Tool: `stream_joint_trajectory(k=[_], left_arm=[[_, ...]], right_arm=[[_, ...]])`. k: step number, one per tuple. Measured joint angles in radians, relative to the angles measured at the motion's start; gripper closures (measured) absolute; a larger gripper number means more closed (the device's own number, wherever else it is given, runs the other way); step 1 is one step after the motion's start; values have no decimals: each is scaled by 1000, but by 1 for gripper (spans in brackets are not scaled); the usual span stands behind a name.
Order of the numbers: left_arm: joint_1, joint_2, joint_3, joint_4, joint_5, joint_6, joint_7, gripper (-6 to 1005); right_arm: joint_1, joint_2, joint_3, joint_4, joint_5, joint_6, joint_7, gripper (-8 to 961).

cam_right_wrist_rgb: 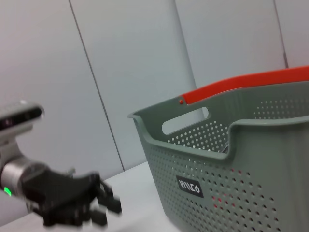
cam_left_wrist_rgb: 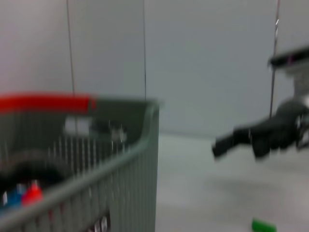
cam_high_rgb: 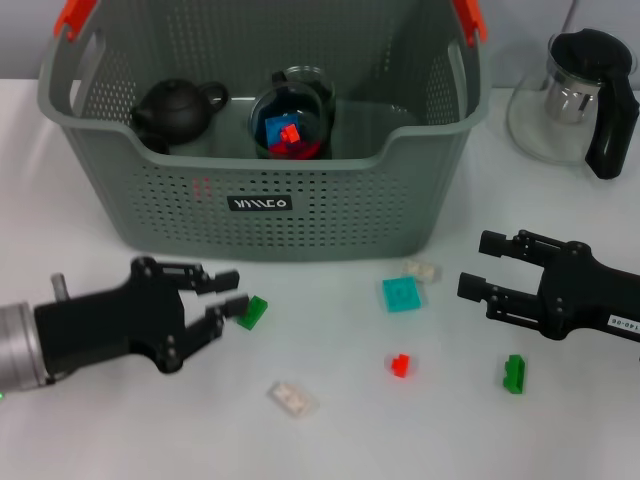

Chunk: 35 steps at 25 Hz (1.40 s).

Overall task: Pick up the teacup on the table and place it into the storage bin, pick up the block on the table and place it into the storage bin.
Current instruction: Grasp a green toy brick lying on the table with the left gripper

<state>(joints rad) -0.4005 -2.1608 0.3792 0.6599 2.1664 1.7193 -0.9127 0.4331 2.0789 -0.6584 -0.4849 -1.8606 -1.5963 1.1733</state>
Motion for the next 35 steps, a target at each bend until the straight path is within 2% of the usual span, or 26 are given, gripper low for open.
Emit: stream_joint_trajectory(k=[6, 14, 15, 19, 25, 27, 35], left_arm=[[-2, -10, 75, -43, 37, -154, -16, 704], [-19, -10, 88, -93, 35, -299, -16, 588], [-27, -12, 90, -113, 34, -369, -28, 574], [-42, -13, 92, -147, 35, -438, -29, 586], [-50, -13, 94, -169, 26, -447, 7, 483], [-53, -13, 95, -170, 26, -447, 9, 371], [-60, -14, 94, -188, 25, -461, 69, 379]], right_arm=[[5, 0, 8, -4, 0, 3, 22, 192], [2, 2, 25, -3, 0, 4, 44, 192], [3, 3, 26, -1, 0, 5, 44, 192], [4, 2, 26, 2, 0, 6, 45, 192], [4, 3, 26, 4, 0, 6, 45, 192], [4, 3, 26, 4, 0, 6, 45, 192], [1, 3, 27, 5, 0, 5, 45, 192]])
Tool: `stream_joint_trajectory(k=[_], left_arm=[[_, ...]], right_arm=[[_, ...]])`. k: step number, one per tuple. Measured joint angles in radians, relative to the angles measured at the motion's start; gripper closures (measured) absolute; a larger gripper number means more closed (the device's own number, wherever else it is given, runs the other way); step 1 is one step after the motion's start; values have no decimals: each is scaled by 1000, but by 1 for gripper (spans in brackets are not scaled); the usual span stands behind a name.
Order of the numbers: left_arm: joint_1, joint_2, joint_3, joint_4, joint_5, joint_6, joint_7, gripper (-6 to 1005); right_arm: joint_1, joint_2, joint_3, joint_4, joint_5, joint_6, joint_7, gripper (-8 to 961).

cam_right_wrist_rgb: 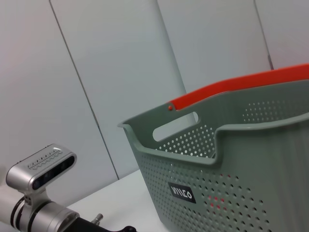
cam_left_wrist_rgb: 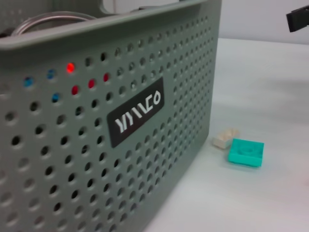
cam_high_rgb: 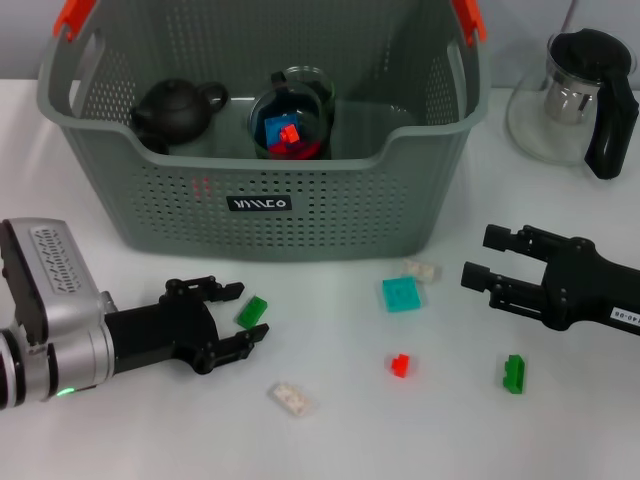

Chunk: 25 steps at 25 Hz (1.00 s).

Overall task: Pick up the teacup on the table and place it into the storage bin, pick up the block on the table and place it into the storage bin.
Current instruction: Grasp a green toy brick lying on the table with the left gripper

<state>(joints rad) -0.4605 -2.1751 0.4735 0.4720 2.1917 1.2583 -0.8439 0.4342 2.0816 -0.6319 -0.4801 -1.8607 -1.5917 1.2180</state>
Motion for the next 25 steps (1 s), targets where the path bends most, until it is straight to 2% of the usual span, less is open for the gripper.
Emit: stream_joint_trajectory(k=[5, 25], left_arm=[[-1, 0, -3, -13, -8, -3, 55, 383], [13, 0, -13, -3, -42, -45, 62, 402]], right_arm=[[-1, 0, 0, 0, 0, -1, 0, 192], [-4, -2, 1, -1, 0, -6, 0, 192]])
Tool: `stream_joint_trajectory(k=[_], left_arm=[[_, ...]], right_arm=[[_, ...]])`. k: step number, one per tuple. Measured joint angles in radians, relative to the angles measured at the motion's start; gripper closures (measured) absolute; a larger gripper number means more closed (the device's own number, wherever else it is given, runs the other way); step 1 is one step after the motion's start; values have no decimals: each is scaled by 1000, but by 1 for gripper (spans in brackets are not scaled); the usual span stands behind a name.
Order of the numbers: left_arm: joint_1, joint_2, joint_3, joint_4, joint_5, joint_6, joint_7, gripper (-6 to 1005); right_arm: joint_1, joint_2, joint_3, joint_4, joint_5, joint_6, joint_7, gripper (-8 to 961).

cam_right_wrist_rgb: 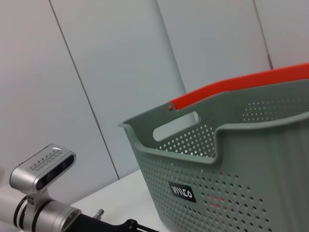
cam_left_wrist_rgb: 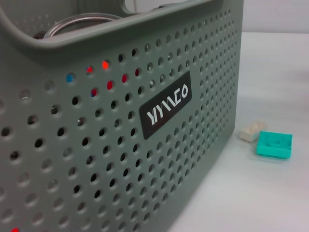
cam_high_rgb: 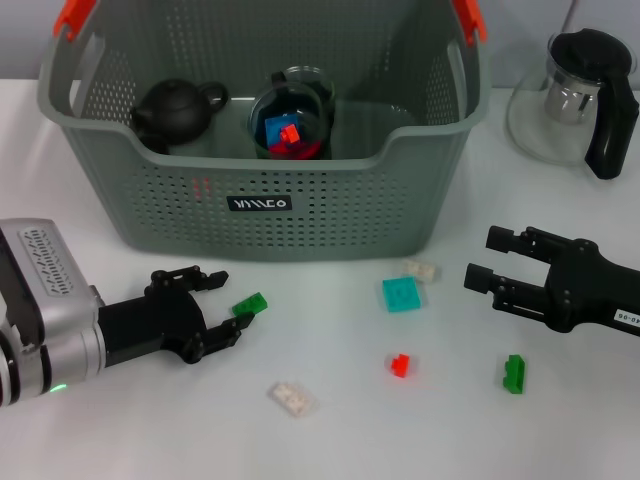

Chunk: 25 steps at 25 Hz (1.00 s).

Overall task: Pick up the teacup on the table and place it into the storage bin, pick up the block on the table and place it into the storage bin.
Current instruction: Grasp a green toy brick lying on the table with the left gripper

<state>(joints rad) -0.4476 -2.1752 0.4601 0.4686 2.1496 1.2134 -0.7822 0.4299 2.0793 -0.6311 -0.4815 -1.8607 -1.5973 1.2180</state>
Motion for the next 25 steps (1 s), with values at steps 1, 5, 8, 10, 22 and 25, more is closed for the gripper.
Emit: stream_joint_trajectory(k=[1, 5, 8, 10, 22, 25], left_arm=[[0, 0, 0, -1, 0, 0, 4, 403], [-1, 0, 1, -9, 0, 1, 28, 407], [-3, 0, 2, -17, -1, 2, 42, 411], [-5, 0, 2, -23, -3, 0, 54, 413], [-8, 0, 3, -33, -12, -12, 75, 425], [-8, 0, 6, -33, -12, -15, 75, 428]], right_arm=[[1, 0, 0, 0, 0, 0, 0, 192], [4, 0, 0, 0, 0, 0, 0, 192], [3, -1, 1, -1, 0, 0, 0, 192], [2, -2, 1, -1, 0, 0, 0, 192], [6, -4, 1, 1, 0, 2, 0, 192], [7, -4, 1, 1, 0, 4, 0, 192]])
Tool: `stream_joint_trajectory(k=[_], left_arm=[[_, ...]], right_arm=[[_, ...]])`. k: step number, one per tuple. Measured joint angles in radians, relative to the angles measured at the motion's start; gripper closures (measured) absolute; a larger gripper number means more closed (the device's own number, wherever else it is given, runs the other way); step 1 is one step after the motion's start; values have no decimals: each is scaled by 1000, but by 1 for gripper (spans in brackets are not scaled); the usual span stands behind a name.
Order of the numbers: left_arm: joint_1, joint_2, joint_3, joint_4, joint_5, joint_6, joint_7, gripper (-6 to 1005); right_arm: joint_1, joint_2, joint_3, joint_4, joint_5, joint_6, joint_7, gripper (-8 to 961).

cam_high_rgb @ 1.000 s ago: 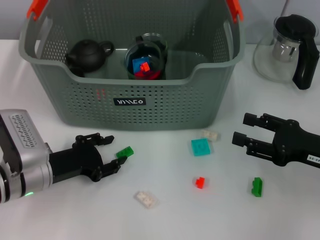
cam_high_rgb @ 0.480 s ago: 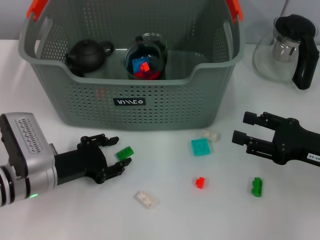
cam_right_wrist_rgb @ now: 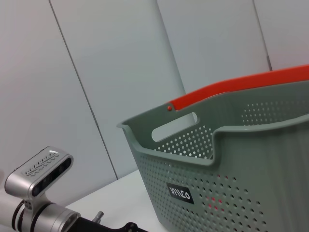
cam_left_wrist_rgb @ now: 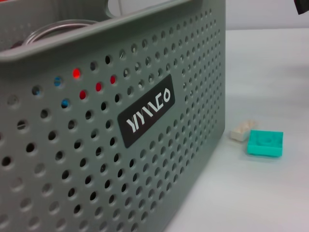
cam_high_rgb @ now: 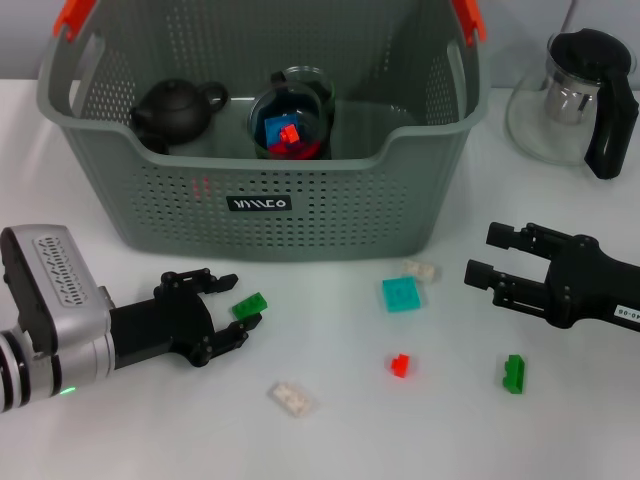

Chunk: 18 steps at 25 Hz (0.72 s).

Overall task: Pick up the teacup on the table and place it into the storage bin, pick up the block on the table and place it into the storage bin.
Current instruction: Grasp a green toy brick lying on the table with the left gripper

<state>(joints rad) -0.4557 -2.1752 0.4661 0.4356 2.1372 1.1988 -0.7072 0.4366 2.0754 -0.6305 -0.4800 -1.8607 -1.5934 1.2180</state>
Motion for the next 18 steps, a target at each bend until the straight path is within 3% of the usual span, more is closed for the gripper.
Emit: stream_joint_trajectory(k=[18], left_arm=[[-3, 0, 13, -12, 9, -6, 16, 475]], right_arm=[[-7, 0, 0, 0, 0, 1, 0, 192]])
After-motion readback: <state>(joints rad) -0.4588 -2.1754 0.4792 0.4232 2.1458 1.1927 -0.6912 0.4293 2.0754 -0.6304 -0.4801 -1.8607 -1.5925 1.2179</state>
